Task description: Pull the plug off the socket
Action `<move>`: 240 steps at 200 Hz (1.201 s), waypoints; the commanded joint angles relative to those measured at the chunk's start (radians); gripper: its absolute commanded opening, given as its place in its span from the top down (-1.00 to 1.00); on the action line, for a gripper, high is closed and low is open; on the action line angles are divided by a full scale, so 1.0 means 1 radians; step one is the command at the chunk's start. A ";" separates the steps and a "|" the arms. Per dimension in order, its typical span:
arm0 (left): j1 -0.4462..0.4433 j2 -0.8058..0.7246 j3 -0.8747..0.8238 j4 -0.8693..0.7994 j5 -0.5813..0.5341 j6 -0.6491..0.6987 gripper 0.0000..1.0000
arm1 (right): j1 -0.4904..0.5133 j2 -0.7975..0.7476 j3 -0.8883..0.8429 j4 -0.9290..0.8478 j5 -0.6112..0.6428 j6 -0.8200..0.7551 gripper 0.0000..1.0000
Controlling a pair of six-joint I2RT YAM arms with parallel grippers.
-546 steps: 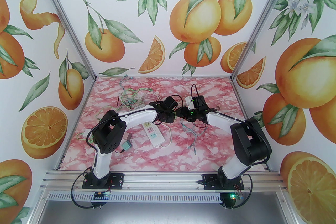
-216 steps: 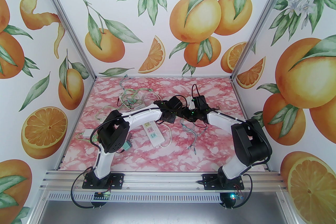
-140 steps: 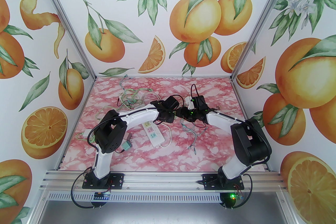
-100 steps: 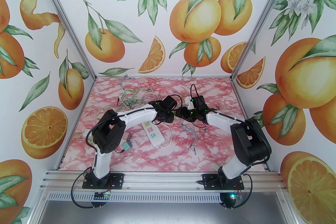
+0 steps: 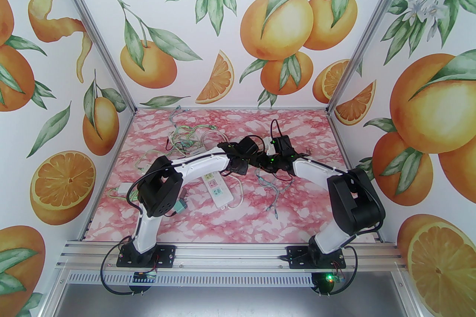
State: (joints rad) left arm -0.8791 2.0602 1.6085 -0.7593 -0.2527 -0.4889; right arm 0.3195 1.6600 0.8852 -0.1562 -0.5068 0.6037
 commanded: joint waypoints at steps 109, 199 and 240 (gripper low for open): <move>0.088 -0.169 -0.132 0.288 0.260 -0.140 0.51 | 0.030 0.070 -0.055 -0.186 0.111 -0.021 0.01; -0.040 -0.055 0.027 0.137 0.098 0.012 0.52 | 0.035 0.077 -0.054 -0.190 0.109 -0.023 0.02; -0.028 -0.069 0.015 0.149 0.116 -0.009 0.52 | 0.036 0.080 -0.051 -0.191 0.110 -0.023 0.01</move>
State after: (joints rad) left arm -0.8646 2.0293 1.5578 -0.7158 -0.2077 -0.5140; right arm 0.3325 1.6558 0.8867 -0.1585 -0.4969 0.6003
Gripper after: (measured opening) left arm 0.407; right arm 0.492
